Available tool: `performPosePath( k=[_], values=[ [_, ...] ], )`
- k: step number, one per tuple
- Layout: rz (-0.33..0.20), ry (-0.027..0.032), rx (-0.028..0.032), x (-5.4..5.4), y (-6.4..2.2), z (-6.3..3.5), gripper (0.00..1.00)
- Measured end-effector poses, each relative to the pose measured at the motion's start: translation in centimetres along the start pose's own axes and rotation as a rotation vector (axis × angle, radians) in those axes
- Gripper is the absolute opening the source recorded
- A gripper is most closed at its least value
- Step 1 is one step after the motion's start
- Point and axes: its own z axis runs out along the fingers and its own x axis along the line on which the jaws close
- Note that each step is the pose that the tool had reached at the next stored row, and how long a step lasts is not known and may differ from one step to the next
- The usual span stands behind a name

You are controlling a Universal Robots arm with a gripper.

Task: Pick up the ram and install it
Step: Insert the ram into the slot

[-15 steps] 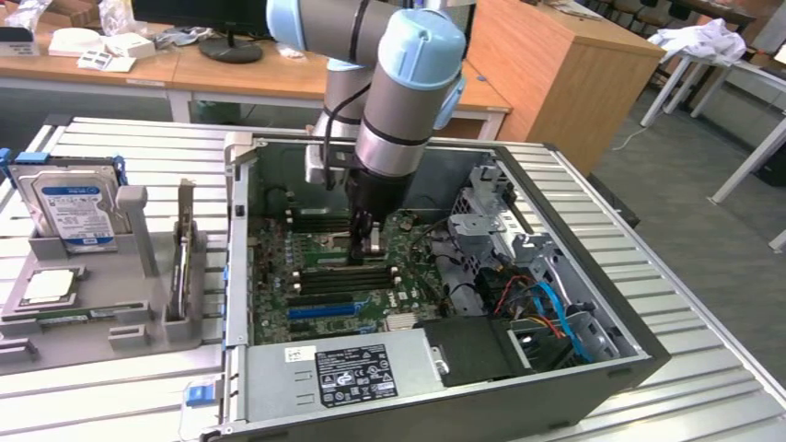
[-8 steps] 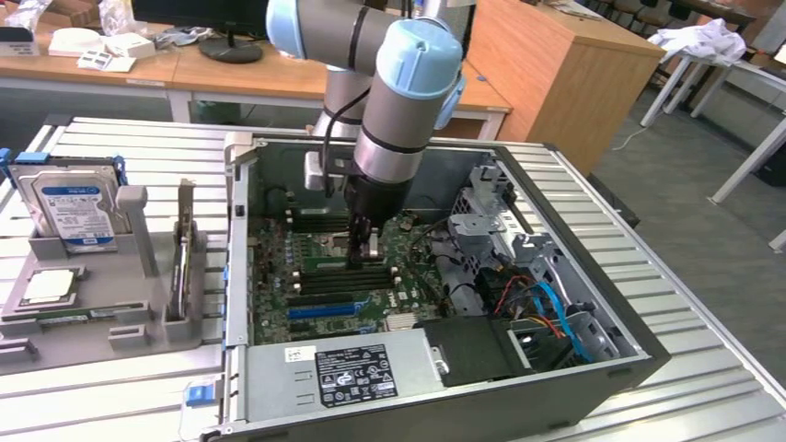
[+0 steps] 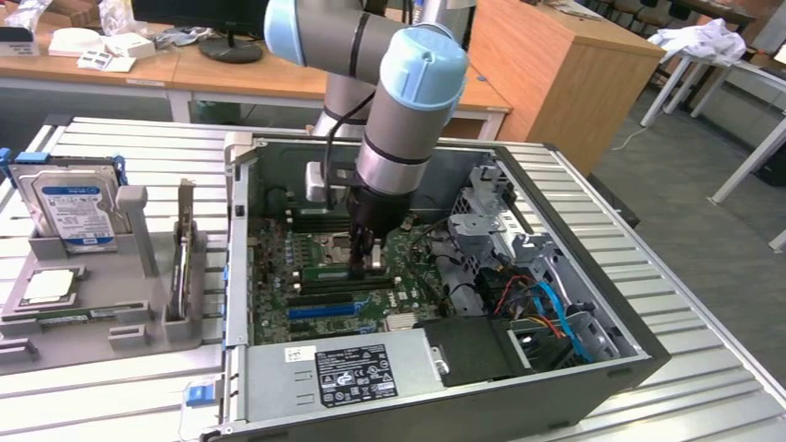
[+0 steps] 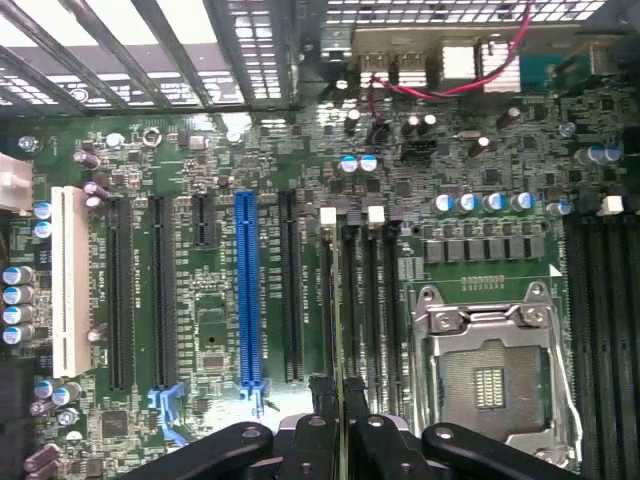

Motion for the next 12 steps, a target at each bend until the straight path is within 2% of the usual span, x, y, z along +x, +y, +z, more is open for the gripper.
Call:
performPosePath(
  k=[12],
  values=[
    [0.0,0.0001,0.0,0.03,-0.04,0.65,0.14]
  ],
)
